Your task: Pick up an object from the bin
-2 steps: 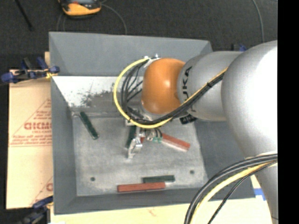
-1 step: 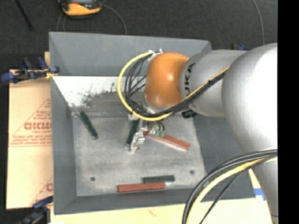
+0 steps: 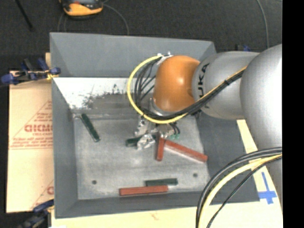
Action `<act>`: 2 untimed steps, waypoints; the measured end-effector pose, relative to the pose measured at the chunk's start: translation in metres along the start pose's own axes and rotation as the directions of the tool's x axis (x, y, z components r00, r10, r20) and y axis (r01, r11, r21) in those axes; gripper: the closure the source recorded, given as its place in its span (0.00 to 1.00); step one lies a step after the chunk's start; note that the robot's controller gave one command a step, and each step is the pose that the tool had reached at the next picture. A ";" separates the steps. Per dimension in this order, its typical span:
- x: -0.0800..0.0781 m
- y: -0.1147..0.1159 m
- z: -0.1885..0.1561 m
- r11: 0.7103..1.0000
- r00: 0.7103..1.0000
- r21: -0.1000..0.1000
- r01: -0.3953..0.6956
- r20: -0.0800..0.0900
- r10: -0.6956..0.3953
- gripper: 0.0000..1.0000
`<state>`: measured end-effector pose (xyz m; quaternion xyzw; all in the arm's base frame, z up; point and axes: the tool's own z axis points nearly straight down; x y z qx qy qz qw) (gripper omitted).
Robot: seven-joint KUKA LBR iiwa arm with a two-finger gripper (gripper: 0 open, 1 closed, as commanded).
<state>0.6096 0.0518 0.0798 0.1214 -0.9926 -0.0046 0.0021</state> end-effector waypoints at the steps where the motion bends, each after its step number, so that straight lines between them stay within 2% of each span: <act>1: 0.000 0.000 0.000 1.000 1.000 0.001 -0.001 0.001 0.001 1.00; 2: 0.004 -0.005 -0.188 0.997 0.997 0.009 -0.082 0.014 0.082 1.00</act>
Offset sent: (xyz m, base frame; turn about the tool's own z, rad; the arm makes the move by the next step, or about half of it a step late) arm -0.0032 -0.0080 0.1827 0.0849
